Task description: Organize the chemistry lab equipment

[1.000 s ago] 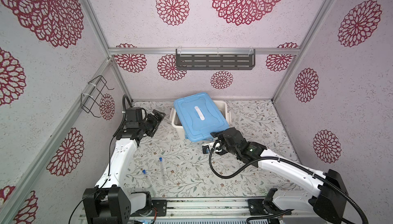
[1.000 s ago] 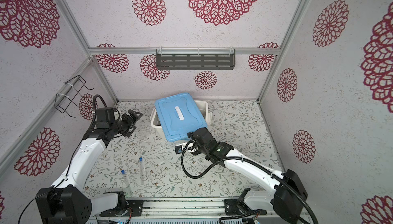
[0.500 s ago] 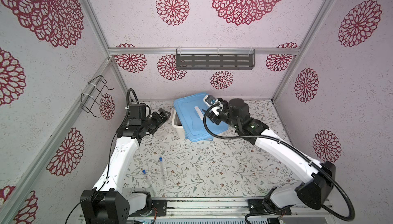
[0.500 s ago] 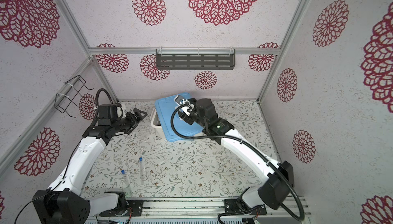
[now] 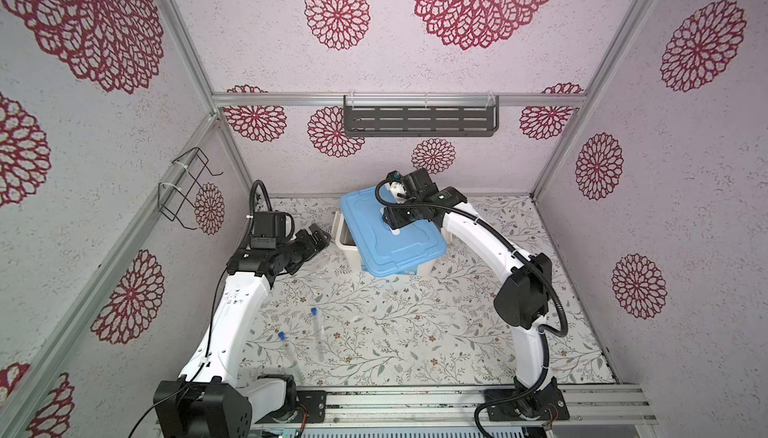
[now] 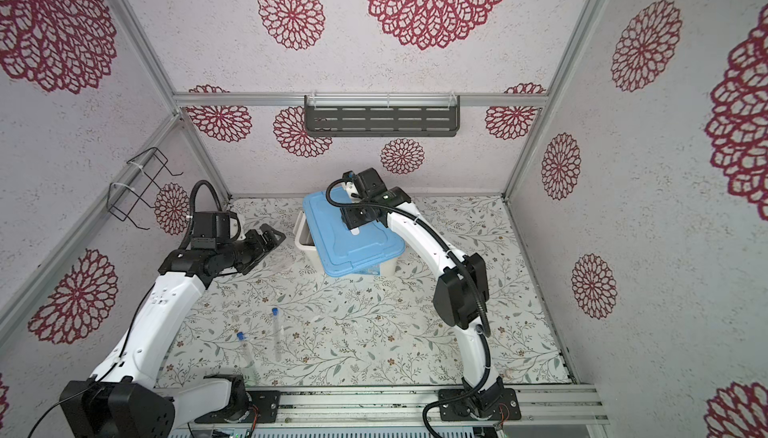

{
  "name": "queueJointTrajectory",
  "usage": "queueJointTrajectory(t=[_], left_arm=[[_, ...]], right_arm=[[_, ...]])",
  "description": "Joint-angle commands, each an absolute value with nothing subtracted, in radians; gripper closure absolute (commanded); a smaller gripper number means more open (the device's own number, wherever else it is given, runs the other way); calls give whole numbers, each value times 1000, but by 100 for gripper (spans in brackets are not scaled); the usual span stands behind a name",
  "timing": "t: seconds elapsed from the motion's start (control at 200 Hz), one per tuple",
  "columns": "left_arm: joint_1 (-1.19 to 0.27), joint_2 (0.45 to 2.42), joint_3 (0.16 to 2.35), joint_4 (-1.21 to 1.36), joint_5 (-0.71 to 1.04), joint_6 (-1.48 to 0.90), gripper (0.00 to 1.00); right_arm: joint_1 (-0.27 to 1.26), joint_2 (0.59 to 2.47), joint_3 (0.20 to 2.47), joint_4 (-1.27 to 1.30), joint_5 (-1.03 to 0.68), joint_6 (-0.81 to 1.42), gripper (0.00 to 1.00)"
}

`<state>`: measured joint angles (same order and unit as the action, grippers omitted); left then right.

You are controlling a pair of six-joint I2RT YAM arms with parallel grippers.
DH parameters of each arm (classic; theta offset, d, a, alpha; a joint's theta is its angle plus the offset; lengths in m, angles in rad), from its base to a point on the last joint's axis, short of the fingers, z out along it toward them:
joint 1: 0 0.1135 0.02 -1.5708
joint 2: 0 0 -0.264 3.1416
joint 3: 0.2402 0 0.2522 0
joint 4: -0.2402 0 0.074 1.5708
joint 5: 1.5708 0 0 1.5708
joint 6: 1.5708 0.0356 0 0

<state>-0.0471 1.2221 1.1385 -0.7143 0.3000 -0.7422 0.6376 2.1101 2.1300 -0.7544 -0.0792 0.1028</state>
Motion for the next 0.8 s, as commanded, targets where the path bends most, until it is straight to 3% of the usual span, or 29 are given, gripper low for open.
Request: queueJointTrajectory(t=[0.0, 0.325, 0.565, 0.796], left_arm=[[-43, 1235, 1187, -778, 263, -679, 2], [-43, 1236, 1184, -786, 264, -679, 3], [-43, 1233, 1187, -782, 269, -683, 3], [-20, 1226, 1183, -787, 311, -690, 3]], right_arm=[[638, 2098, 2180, -860, -86, 152, 39], [669, 2133, 2218, -868, -28, 90, 55], [683, 2169, 2237, -868, 9, 117, 56], [684, 2182, 2237, -864, 34, 114, 68]])
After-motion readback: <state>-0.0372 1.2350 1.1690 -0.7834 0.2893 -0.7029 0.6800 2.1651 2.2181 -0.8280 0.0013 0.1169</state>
